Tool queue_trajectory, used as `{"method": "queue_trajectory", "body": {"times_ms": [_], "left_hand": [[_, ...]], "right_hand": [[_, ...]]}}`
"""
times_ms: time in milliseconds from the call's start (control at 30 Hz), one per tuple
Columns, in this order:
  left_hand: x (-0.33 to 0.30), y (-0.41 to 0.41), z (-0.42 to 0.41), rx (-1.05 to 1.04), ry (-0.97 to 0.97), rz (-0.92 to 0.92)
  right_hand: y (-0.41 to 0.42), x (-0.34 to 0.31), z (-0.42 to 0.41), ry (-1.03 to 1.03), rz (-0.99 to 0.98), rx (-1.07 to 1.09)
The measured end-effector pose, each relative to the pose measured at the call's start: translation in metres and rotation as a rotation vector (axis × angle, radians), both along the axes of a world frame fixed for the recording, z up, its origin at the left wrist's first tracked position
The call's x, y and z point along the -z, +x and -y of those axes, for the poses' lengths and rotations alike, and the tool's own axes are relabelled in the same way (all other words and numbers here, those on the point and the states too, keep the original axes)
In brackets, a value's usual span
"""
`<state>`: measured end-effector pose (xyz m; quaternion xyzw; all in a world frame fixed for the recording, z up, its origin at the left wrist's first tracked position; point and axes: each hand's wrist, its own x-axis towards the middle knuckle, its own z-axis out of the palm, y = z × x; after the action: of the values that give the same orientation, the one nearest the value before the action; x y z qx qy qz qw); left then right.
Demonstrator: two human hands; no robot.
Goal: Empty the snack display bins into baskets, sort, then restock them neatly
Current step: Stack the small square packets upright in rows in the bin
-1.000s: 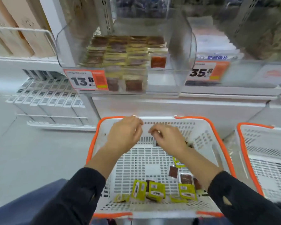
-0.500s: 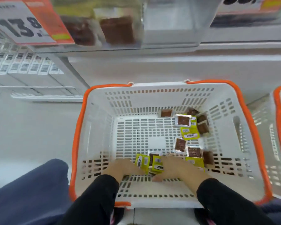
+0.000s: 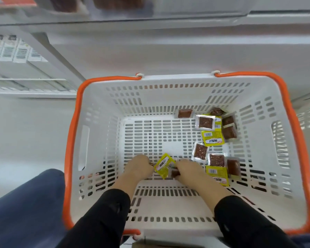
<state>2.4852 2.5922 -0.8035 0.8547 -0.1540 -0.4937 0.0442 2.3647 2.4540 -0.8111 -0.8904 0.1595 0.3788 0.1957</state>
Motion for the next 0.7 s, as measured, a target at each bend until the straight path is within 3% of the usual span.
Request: {"method": "queue_trajectory", "body": {"times_ms": [233, 300, 400, 467, 633, 700], "left_hand": [[0.008, -0.019, 0.005, -0.550, -0.231, 0.203], [0.003, -0.016, 0.012, -0.740, -0.284, 0.241], [0.003, -0.006, 0.025, -0.908, -0.367, 0.076], [0.007, -0.007, 0.035, -0.786, -0.394, 0.018], [0.026, -0.026, 0.050, -0.288, -0.217, 0.202], [0.025, -0.031, 0.048, -0.231, -0.200, 0.270]], "right_hand": [[0.003, 0.005, 0.018, 0.201, 0.099, 0.611], [0.006, 0.007, 0.023, 0.238, 0.124, 0.698], [0.007, 0.008, 0.029, 0.295, 0.159, 0.801], [0.008, 0.006, 0.030, 0.316, 0.160, 0.806], [0.007, 0.004, 0.016, 0.273, 0.208, 0.609], [0.007, 0.005, 0.011, 0.253, 0.234, 0.491]]}}
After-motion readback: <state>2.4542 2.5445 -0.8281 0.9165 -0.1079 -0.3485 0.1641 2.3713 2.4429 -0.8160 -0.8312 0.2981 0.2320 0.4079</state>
